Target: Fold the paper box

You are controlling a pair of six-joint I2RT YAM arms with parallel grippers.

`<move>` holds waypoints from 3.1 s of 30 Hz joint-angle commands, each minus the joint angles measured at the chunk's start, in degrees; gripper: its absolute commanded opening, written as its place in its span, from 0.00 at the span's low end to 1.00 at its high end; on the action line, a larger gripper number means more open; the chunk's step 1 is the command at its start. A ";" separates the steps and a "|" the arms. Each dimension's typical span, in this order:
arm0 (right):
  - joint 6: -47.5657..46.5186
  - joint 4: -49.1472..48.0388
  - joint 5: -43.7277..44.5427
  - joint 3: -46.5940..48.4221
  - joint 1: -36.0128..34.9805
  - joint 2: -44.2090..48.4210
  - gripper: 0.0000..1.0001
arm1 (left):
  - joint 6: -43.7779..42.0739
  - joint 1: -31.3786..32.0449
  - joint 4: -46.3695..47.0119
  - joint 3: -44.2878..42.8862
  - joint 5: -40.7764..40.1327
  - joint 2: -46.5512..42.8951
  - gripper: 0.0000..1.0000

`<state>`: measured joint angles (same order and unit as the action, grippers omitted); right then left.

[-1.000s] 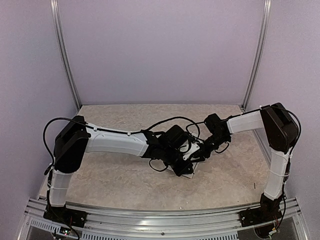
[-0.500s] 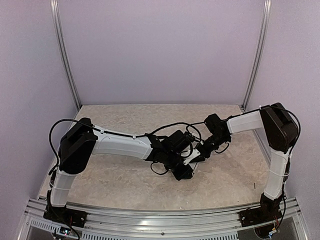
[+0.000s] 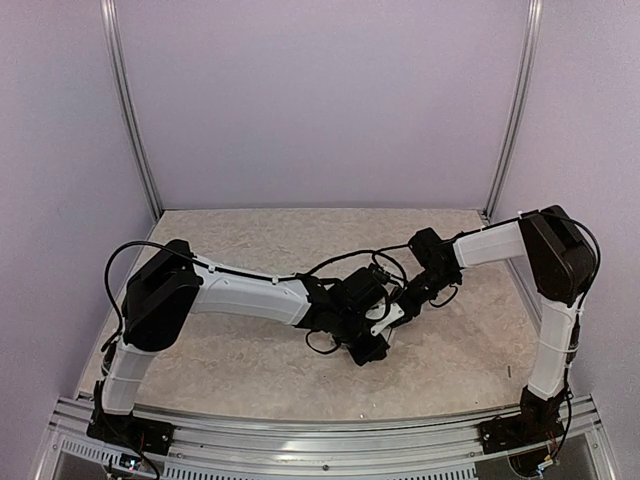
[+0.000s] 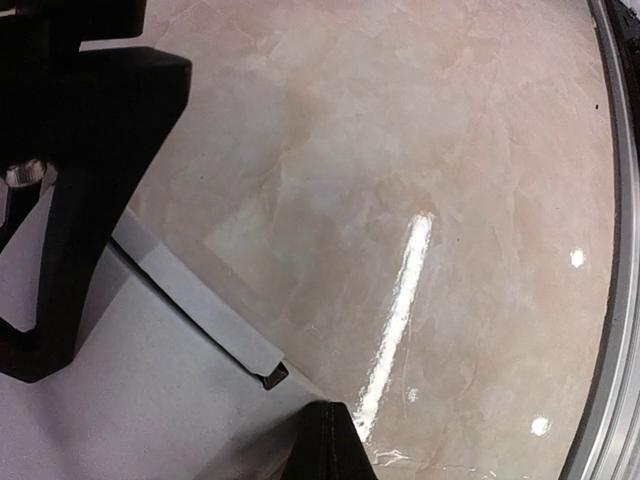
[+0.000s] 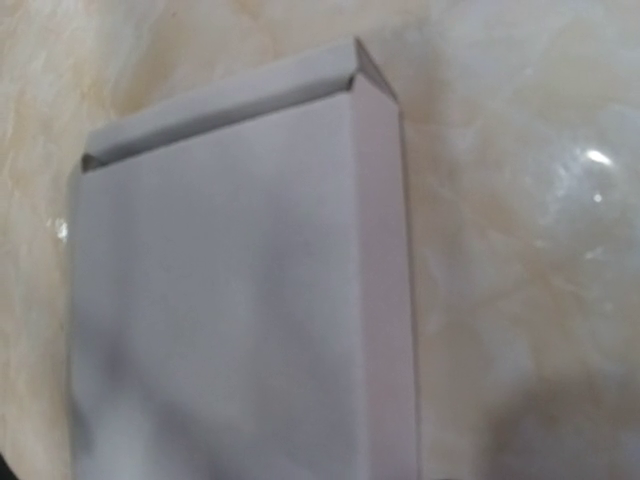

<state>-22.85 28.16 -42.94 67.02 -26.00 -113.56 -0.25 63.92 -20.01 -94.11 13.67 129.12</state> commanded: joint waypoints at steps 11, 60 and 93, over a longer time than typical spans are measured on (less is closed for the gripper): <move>-1.05 6.33 9.46 -3.10 -0.19 -5.10 0.45 | 6.64 0.13 9.41 4.72 -19.36 1.22 0.00; -5.85 15.28 7.22 -0.10 1.56 5.55 0.74 | 18.02 -4.49 13.15 21.60 -2.90 -13.80 0.34; -7.08 13.00 14.80 -3.76 2.69 10.41 0.67 | 18.55 -11.72 15.36 21.30 13.88 -13.75 0.42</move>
<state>-29.15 42.48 -29.67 64.71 -23.79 -103.09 14.35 53.06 -7.51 -73.47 19.62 115.31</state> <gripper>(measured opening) 0.675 0.412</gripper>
